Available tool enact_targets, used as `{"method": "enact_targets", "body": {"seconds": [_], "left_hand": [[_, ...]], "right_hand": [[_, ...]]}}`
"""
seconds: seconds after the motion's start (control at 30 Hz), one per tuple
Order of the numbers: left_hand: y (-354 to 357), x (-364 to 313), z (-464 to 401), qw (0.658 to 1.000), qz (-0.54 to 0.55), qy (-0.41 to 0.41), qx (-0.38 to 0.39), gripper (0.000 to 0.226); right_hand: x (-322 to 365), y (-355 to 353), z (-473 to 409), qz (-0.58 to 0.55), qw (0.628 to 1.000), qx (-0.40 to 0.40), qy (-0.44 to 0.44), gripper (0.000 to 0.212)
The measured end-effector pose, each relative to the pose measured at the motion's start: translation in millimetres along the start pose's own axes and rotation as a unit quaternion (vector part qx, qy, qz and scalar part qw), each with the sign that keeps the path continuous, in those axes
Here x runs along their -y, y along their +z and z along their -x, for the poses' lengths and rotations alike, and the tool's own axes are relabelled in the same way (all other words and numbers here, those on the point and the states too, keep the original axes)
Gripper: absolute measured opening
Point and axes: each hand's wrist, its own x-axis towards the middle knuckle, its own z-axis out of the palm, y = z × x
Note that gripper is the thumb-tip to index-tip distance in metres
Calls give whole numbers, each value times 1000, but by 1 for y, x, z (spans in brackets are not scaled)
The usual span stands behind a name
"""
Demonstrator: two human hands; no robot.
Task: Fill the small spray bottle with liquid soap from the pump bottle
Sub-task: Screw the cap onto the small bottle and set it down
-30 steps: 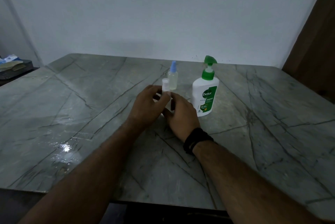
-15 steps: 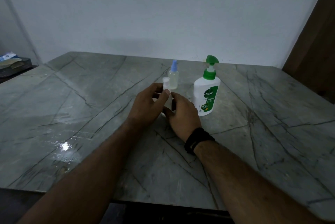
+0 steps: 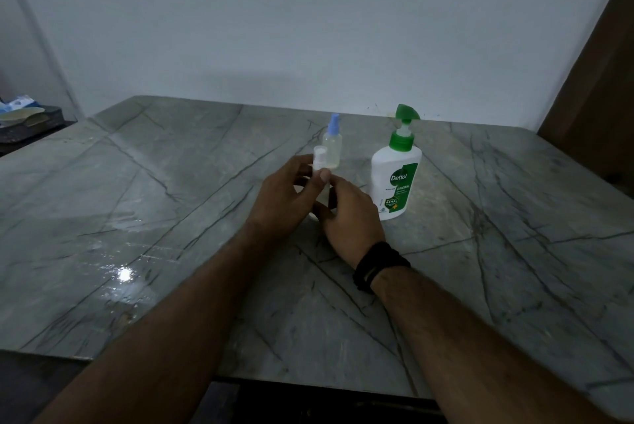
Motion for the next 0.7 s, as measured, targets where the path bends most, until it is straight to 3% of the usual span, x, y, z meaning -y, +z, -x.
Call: {"method": "enact_targets", "body": {"seconds": [0.13,0.37,0.5,0.63,0.7], "left_hand": [[0,2,-2,999,8,-10,-36,33],[-3,0,0,1000,-7,12,3,20],[0,-2,1,999,23,-26,-20,40],[-1,-1,0,1000,1,-4,-5,21],[-2,-1,1,1000,-10,4,4,24]], "right_hand": [[0,0,-1,5,1000,4,3,51],[1,0,-1,-7,1000,1,5,48],[0,0,-1,7,1000,-5,3,43],[1,1,-1,0,1000,-2,3,46],[1,1,-1,4,1000,4,6,48]]}}
